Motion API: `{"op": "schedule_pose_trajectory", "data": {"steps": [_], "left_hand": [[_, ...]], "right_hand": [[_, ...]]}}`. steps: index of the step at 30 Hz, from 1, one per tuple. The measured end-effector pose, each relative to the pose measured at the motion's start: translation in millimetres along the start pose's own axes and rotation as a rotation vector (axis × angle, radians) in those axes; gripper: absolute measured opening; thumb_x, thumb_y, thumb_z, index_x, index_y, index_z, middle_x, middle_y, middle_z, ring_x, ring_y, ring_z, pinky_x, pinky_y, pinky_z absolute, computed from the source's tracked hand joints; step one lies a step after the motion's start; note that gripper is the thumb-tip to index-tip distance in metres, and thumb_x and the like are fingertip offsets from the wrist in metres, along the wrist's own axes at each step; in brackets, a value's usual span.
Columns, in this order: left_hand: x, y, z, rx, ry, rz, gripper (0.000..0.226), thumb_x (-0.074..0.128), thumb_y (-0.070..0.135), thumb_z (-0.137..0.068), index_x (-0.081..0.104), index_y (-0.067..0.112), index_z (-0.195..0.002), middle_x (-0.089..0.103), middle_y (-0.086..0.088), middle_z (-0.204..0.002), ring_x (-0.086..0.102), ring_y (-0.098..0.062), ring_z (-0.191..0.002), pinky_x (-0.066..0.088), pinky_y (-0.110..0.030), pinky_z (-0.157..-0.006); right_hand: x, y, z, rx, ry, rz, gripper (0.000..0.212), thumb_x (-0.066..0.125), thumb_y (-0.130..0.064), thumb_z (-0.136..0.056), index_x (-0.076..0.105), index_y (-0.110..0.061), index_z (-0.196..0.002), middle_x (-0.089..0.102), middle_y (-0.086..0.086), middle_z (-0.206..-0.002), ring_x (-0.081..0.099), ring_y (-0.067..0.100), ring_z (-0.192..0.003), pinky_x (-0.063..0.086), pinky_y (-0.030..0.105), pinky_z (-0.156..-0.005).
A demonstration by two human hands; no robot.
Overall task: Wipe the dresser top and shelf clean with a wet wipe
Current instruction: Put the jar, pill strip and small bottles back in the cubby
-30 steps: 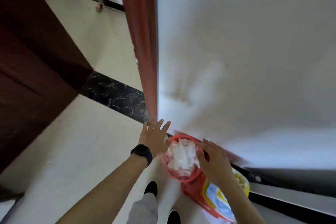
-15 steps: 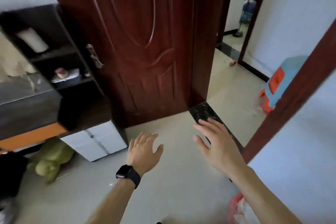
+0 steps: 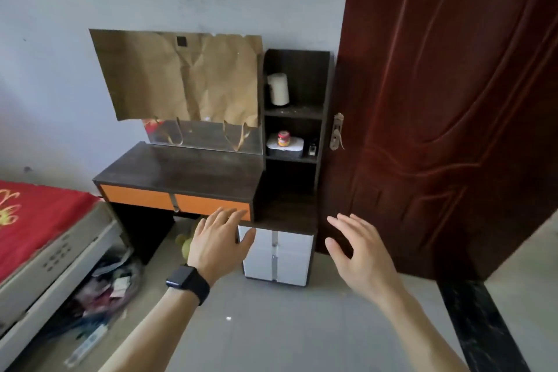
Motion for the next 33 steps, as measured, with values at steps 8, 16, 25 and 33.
{"op": "schedule_pose_trajectory", "data": {"steps": [8, 16, 25, 33], "left_hand": [[7, -81, -106, -0.024, -0.063, -0.007, 0.056, 0.041, 0.059, -0.094, 0.042, 0.035, -0.145, 0.044, 0.007, -0.150, 0.031, -0.020, -0.144, 0.025, -0.042, -0.117], [78, -79, -237, -0.011, -0.157, 0.071, 0.056, 0.039, 0.058, -0.095, 0.039, 0.035, -0.146, 0.043, 0.011, -0.150, 0.031, -0.017, -0.144, 0.025, -0.039, -0.117], [194, -72, -385, -0.301, -0.381, 0.357, 0.053, 0.050, 0.058, -0.091, 0.051, 0.031, -0.137, 0.056, 0.005, -0.136, 0.053, -0.020, -0.125, 0.043, -0.034, -0.103], [296, -85, -460, -0.940, -0.398, 1.119, 0.040, 0.066, 0.062, -0.079, 0.063, 0.025, -0.094, 0.069, 0.005, -0.098, 0.065, -0.015, -0.090, 0.052, -0.032, -0.076]], "right_hand": [[74, -19, -98, 0.050, -0.050, -0.048, 0.047, 0.060, -0.036, -0.095, 0.052, -0.028, -0.141, 0.051, -0.014, -0.143, 0.035, 0.007, -0.139, 0.022, 0.019, -0.113], [145, 51, -209, 0.151, -0.151, -0.058, 0.052, 0.059, -0.040, -0.095, 0.047, -0.030, -0.144, 0.049, -0.015, -0.143, 0.034, 0.002, -0.136, 0.023, 0.017, -0.109], [236, 133, -379, 0.256, -0.357, -0.144, 0.061, 0.058, -0.043, -0.095, 0.037, -0.024, -0.150, 0.046, -0.007, -0.150, 0.040, 0.011, -0.138, 0.031, 0.026, -0.112], [298, 174, -510, 0.440, -0.333, -0.204, 0.073, 0.071, -0.040, -0.087, 0.035, -0.018, -0.148, 0.050, 0.003, -0.143, 0.060, 0.014, -0.111, 0.045, 0.027, -0.096]]}}
Point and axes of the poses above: each hand's wrist, its own z-axis away from the middle knuckle, its own x-axis out of the palm, y = z × x, the point moved 10 cm from there along -z, towards the middle knuckle
